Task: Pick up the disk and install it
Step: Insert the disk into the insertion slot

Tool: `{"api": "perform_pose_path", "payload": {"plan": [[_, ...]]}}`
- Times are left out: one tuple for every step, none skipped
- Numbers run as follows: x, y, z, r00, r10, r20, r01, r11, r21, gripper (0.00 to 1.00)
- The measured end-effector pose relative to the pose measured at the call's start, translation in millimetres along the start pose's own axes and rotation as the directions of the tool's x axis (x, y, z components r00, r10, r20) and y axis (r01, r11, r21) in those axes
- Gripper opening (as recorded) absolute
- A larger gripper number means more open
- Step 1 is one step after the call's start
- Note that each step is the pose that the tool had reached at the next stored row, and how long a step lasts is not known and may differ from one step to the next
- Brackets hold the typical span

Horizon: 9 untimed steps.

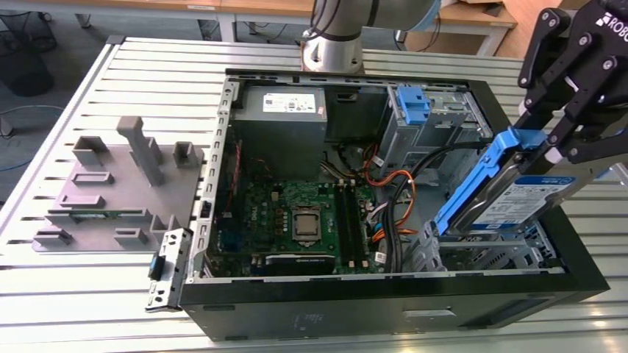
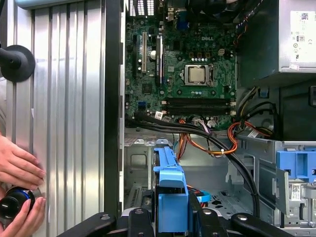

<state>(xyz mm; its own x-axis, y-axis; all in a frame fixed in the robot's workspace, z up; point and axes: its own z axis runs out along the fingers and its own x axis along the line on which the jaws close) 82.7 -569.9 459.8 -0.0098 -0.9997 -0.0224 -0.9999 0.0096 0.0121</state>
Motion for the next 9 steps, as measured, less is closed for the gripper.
{"api": "perform_pose_path", "payload": {"plan": [[0.0, 0.1, 0.2, 1.0, 0.0, -0.0002, 0.0, 1.0, 0.0, 0.36], [0.0, 0.2, 0.4, 1.0, 0.0, -0.0007, 0.0, 1.0, 0.0, 0.36], [0.0, 0.2, 0.8, 1.0, 0.001, -0.0011, -0.001, 1.0, 0.0, 0.36], [0.0, 0.2, 1.3, 1.0, 0.001, -0.0016, -0.001, 1.0, 0.0001, 0.36], [0.0, 0.2, 1.8, 1.0, 0.001, -0.0017, -0.001, 1.0, 0.0001, 0.36], [0.0, 0.2, 1.9, 1.0, 0.002, -0.002, -0.002, 1.0, 0.0001, 0.36], [0.0, 0.2, 1.9, 1.0, 0.002, -0.0021, -0.002, 1.0, 0.0001, 0.36], [0.0, 0.2, 1.9, 1.0, 0.002, -0.0022, -0.002, 1.0, 0.0001, 0.36], [0.0, 0.2, 1.9, 1.0, 0.002, -0.0021, -0.002, 1.0, 0.0001, 0.36]]}}
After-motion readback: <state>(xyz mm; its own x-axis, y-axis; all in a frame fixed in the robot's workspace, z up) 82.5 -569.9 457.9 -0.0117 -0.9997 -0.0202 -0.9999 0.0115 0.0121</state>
